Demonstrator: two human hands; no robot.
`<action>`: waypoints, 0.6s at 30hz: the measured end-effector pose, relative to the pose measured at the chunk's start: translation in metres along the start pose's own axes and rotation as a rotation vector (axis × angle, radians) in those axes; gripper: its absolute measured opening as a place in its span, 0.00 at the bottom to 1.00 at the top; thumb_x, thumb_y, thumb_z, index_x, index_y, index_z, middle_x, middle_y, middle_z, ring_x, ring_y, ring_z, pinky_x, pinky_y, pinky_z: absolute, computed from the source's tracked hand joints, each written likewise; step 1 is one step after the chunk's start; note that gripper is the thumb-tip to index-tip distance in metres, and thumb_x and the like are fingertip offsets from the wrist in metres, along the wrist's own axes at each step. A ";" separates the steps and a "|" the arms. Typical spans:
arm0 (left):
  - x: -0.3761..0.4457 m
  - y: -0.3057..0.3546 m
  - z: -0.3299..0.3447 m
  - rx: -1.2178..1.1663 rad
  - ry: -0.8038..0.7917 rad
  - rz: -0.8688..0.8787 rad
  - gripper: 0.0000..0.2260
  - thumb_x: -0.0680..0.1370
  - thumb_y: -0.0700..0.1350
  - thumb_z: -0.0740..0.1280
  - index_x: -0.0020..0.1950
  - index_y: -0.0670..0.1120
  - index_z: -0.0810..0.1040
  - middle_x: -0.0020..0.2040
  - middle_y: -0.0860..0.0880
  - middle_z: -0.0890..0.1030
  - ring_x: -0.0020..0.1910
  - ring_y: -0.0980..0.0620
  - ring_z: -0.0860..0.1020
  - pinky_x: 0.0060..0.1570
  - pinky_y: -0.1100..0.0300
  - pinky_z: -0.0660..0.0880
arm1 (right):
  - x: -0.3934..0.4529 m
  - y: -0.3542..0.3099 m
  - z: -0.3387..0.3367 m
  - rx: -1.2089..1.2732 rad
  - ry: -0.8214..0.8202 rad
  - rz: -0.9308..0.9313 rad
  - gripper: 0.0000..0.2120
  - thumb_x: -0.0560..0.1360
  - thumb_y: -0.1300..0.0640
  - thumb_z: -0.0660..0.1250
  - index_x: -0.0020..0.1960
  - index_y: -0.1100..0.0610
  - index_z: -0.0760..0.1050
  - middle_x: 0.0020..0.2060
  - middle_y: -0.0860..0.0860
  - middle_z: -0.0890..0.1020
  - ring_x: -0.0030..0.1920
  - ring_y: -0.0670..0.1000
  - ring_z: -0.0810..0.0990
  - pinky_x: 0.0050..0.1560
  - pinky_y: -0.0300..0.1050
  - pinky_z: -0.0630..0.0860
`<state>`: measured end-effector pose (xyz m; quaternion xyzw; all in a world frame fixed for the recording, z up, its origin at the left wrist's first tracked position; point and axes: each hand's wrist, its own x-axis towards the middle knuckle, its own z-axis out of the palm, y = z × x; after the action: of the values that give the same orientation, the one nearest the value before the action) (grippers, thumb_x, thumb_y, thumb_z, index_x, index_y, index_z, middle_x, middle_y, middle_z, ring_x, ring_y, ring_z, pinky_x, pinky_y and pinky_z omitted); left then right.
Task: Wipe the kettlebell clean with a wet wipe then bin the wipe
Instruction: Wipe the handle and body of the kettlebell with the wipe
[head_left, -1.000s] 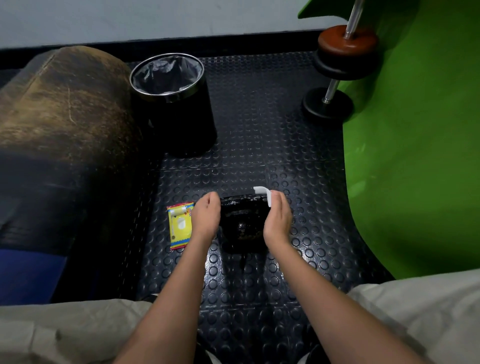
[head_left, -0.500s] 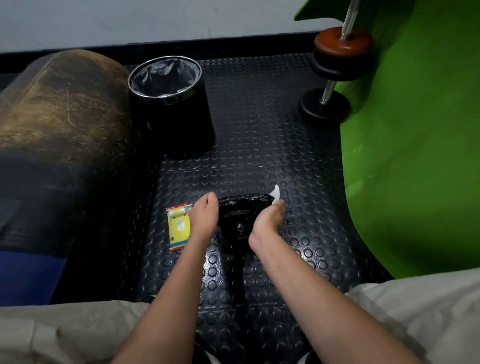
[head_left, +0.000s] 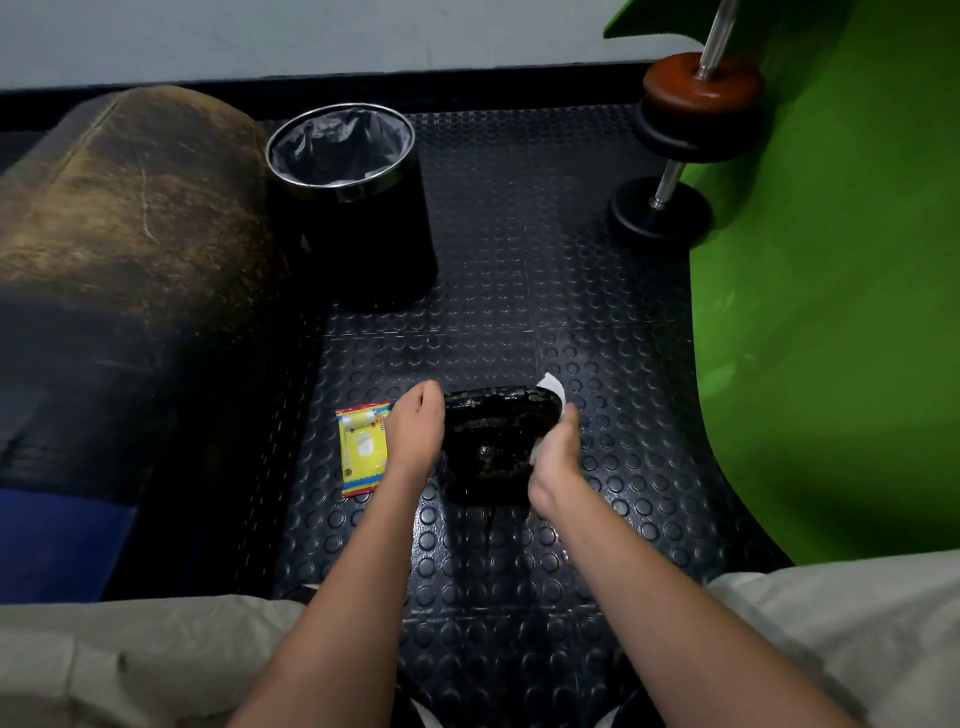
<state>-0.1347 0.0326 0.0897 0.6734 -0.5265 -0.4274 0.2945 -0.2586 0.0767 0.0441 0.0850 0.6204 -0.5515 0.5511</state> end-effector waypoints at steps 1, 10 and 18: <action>0.000 0.000 0.000 0.000 0.000 -0.001 0.15 0.80 0.47 0.55 0.33 0.48 0.59 0.31 0.52 0.64 0.33 0.51 0.62 0.32 0.54 0.58 | 0.003 -0.002 -0.002 0.008 -0.034 0.033 0.34 0.79 0.30 0.48 0.68 0.53 0.75 0.61 0.57 0.81 0.60 0.59 0.80 0.66 0.62 0.75; -0.002 0.000 0.000 -0.027 -0.007 0.003 0.15 0.80 0.46 0.55 0.34 0.49 0.59 0.30 0.53 0.63 0.32 0.52 0.61 0.32 0.55 0.57 | -0.017 -0.016 0.015 -0.117 0.099 -0.323 0.18 0.81 0.42 0.54 0.55 0.51 0.77 0.55 0.48 0.80 0.56 0.53 0.78 0.58 0.48 0.72; -0.001 -0.001 -0.001 -0.020 -0.012 0.024 0.15 0.80 0.46 0.56 0.34 0.49 0.59 0.30 0.53 0.63 0.32 0.52 0.61 0.32 0.55 0.57 | -0.014 0.000 0.000 -0.561 0.086 -0.964 0.15 0.82 0.48 0.55 0.50 0.51 0.79 0.47 0.41 0.79 0.52 0.43 0.70 0.50 0.29 0.64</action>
<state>-0.1338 0.0338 0.0896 0.6613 -0.5322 -0.4332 0.3031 -0.2533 0.0837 0.0553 -0.3359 0.7340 -0.5509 0.2121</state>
